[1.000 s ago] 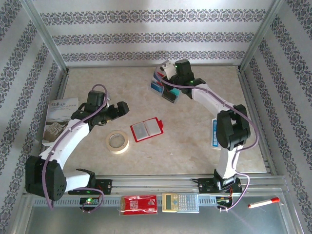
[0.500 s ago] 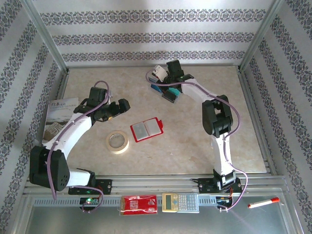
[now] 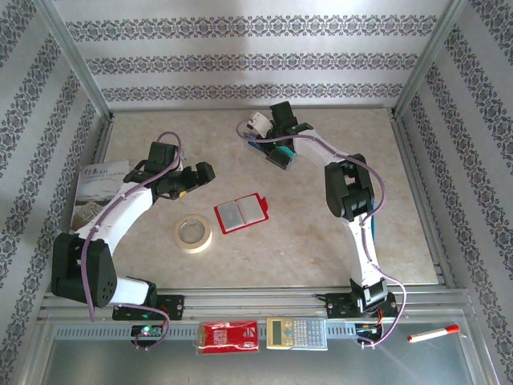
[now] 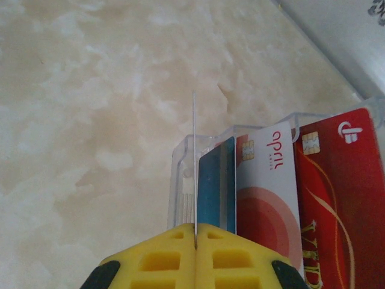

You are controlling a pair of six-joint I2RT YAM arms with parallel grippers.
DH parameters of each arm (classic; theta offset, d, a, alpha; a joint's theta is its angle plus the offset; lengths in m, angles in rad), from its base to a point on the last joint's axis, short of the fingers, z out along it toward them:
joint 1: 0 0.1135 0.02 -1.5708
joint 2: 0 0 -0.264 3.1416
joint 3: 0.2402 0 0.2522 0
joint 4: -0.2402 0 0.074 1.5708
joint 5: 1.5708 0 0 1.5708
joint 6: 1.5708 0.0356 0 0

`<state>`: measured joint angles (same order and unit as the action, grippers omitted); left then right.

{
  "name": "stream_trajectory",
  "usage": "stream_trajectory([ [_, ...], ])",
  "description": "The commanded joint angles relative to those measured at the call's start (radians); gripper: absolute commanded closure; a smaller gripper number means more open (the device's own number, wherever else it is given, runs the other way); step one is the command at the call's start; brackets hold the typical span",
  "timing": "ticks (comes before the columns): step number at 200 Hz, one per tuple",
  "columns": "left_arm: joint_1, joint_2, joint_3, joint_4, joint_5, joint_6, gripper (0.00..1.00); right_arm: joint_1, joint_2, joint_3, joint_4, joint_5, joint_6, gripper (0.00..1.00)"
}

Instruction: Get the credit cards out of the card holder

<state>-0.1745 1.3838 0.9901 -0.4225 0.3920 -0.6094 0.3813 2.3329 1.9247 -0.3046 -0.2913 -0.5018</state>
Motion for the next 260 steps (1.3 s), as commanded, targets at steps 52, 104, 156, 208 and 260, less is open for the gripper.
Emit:
stream_trajectory([
  [52,0.018,0.029,0.028,-0.009,0.024,-0.004,0.0,-0.013,0.027,0.036,-0.008,0.05,0.004,0.97],
  [104,0.02,0.034,0.028,-0.009,0.028,-0.004,0.0,-0.013,0.016,0.04,0.004,0.089,0.038,0.81],
  [156,0.023,0.028,0.024,-0.012,0.033,-0.006,0.0,-0.018,-0.015,0.039,0.016,0.138,0.108,0.81],
  [208,0.023,-0.013,0.013,-0.021,0.033,-0.006,0.0,-0.01,-0.19,-0.086,0.045,0.083,0.245,0.79],
  [260,0.023,-0.079,-0.035,0.005,0.047,-0.026,0.0,0.034,-0.478,-0.35,0.033,0.115,0.519,0.58],
])
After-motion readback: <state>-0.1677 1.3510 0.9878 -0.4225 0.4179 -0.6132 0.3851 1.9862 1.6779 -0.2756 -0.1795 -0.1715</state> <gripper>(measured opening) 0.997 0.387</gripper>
